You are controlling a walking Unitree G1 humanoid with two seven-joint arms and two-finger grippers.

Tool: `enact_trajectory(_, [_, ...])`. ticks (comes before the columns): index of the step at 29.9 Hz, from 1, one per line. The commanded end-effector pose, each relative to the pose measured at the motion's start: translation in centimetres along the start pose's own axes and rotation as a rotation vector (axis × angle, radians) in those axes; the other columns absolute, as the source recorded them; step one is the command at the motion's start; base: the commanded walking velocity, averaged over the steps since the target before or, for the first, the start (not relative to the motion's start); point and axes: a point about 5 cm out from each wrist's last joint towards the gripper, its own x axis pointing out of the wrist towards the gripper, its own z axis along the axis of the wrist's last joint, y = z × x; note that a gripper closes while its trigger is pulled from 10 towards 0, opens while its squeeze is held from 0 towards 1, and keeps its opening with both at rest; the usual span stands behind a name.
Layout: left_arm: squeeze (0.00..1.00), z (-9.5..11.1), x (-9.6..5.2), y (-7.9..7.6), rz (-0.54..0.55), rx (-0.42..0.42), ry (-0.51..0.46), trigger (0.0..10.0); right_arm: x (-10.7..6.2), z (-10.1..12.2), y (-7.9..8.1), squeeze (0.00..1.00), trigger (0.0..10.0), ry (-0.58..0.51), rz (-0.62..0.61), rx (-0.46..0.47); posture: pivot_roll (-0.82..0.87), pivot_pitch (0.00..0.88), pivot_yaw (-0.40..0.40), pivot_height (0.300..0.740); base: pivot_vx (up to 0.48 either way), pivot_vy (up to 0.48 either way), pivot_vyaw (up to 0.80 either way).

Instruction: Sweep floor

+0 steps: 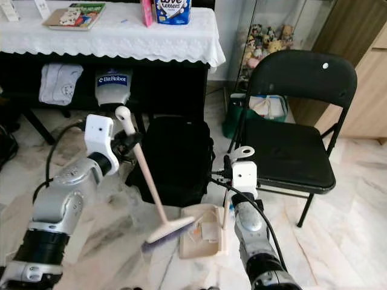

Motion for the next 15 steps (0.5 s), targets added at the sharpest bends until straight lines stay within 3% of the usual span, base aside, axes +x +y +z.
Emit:
enact_trajectory(1, [0.0,1.5,0.3,0.7,0.016,0.06,-0.064,10.0,0.6,0.7,-0.1,0.0,10.0,-0.025,-0.018,0.017,0.07,0.0,-0.01,0.74,0.0,0.0,0.0])
enact_trajectory(5, [0.0,1.6,0.5,1.7,0.083,0.085,-0.073,10.0,0.8,1.0,0.0,0.0,10.0,-0.031,-0.019,0.023,0.07,0.0,-0.011,0.74,0.0,0.0,0.0])
enact_trajectory(7, [0.0,1.1,0.7,2.6,0.155,0.144,-0.059,10.0,1.0,1.1,0.0,0.0,10.0,-0.036,-0.024,0.03,0.06,0.0,-0.014,0.74,0.0,0.0,0.0])
enact_trajectory(11, [0.0,-0.2,0.7,2.8,0.188,0.187,-0.051,10.0,1.1,1.3,0.1,0.0,10.0,-0.042,-0.032,0.054,0.06,0.0,-0.02,0.74,0.0,0.0,0.0])
enact_trajectory(15, [0.0,-2.3,0.3,3.3,0.283,0.146,-0.026,10.0,1.2,1.5,0.4,0.0,10.0,-0.052,-0.028,0.063,0.05,0.0,-0.024,0.74,0.0,0.0,0.0])
